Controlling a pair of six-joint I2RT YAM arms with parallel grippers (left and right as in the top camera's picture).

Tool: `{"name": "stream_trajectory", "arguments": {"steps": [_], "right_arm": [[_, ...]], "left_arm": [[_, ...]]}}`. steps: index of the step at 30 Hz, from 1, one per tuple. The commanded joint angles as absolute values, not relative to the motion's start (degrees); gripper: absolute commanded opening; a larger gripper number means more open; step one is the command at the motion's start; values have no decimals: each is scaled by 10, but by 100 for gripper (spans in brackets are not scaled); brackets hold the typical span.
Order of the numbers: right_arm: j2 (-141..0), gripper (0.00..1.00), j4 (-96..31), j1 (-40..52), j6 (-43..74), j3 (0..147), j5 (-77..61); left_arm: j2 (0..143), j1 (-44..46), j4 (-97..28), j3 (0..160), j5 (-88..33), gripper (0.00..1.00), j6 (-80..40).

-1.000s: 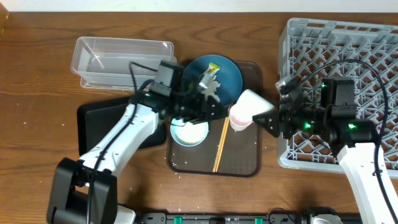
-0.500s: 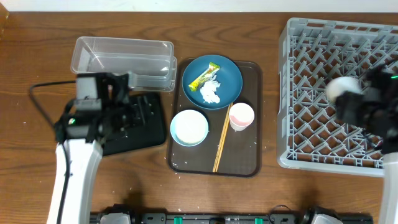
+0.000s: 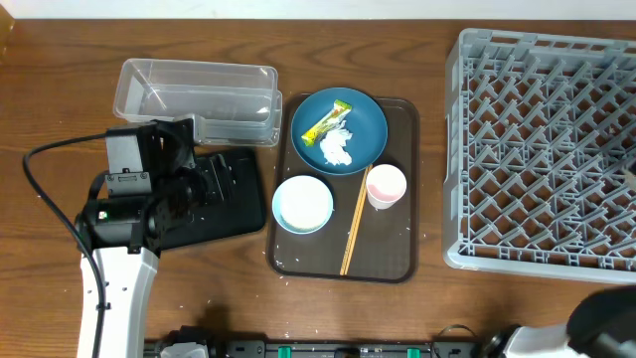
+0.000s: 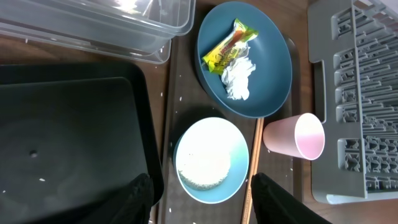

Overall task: Sort waste into correct bins and load items into the dishwasher rack
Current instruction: 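Carry the white cup into the dish rack with the right gripper, release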

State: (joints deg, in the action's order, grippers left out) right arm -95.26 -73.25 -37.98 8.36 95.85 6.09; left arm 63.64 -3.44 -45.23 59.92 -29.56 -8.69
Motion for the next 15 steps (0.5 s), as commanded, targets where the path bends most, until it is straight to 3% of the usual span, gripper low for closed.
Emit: {"name": "stream_trajectory", "arguments": {"steps": [1,11,15], "right_arm": [[-987,1,-729,-417,107,972,73],[-1073,10,-724,-483,144,972,66],[-1085,33,-710,-496,152,972,46]], "left_arm": [[637,-37,-454,606,-289,54,-76],[638,-37,-459,606,-289,54,-76],[640,-37,-462,606,-289,54,-76]]}}
